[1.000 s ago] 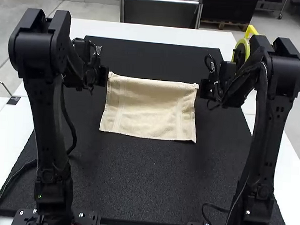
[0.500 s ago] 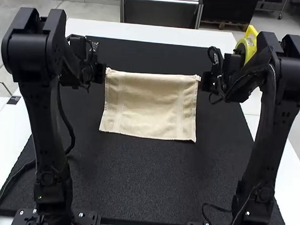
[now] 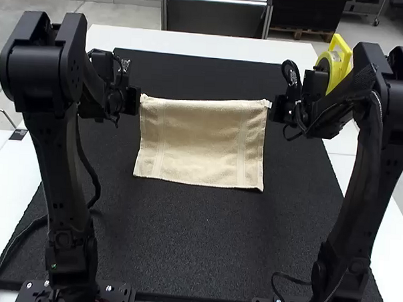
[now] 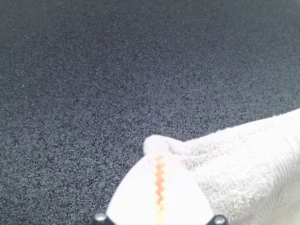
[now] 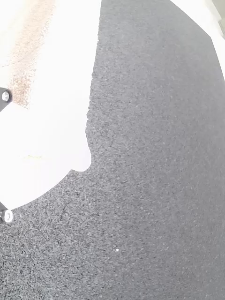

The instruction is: Fold the towel.

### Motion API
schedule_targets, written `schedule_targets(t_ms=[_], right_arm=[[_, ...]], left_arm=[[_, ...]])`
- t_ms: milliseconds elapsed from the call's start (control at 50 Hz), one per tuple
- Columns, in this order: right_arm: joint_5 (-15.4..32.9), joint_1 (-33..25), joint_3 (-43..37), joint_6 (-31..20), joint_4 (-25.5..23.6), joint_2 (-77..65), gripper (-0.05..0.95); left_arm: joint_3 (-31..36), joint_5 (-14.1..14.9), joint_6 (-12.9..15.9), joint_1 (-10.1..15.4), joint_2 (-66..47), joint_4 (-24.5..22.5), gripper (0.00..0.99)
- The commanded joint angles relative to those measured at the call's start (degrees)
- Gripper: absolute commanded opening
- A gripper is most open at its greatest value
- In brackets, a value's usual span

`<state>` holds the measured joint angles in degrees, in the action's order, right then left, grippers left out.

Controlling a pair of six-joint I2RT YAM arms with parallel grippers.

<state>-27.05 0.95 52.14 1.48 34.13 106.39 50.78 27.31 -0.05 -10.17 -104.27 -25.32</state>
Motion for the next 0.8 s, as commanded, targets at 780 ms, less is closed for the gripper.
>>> schedule_targets(t_ms=[780], right_arm=[[-0.29, -0.42, -9.6, -0.16, -3.19, -12.35, -0.02]], left_arm=[[-5.52, 0.38, 1.37, -1.16, 6.18, 1.24, 0.023]])
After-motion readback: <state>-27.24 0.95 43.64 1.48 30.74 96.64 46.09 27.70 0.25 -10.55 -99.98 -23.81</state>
